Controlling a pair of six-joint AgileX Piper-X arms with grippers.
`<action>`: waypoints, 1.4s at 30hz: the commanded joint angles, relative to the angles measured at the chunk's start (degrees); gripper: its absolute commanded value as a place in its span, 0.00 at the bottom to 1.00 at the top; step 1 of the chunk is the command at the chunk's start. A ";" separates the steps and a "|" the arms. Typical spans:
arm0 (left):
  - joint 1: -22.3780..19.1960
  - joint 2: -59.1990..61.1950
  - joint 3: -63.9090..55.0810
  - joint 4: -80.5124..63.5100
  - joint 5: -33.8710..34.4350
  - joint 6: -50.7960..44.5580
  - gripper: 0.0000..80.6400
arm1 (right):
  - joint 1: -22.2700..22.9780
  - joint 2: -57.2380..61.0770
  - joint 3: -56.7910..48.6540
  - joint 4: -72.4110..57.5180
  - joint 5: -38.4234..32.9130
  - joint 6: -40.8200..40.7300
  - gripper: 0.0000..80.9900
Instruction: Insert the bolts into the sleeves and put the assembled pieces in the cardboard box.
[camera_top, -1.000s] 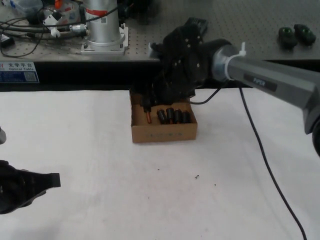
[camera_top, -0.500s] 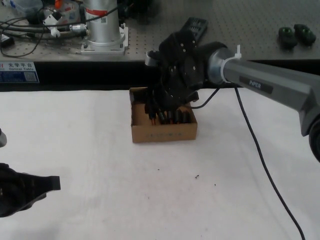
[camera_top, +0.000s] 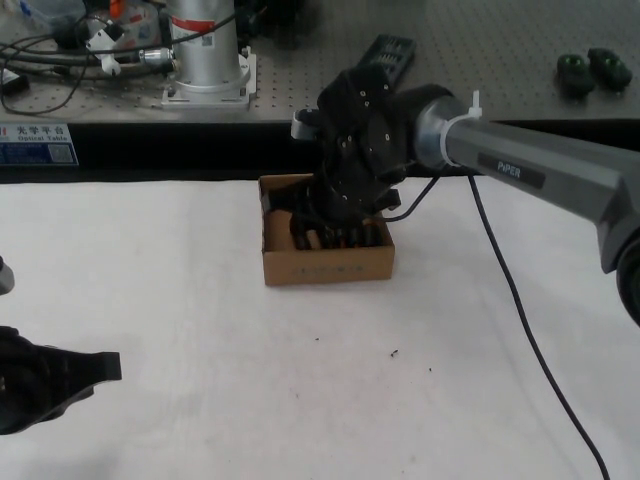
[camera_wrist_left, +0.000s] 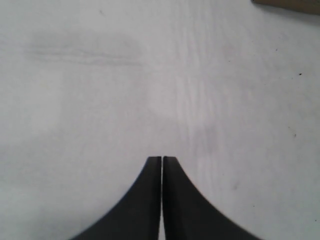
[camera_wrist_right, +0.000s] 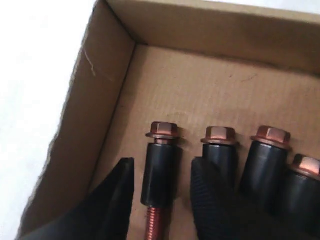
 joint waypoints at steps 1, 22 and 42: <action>0.22 -0.77 -0.58 1.05 0.14 0.47 0.01 | -0.42 -0.18 -0.87 0.34 0.16 -0.48 0.38; 0.22 -0.77 -0.58 1.05 0.14 0.47 0.01 | 1.58 -23.36 -0.74 7.22 4.48 -11.68 0.05; 0.22 -0.77 -0.58 1.05 0.14 0.47 0.01 | 7.09 -48.98 23.34 2.82 10.91 -18.70 0.05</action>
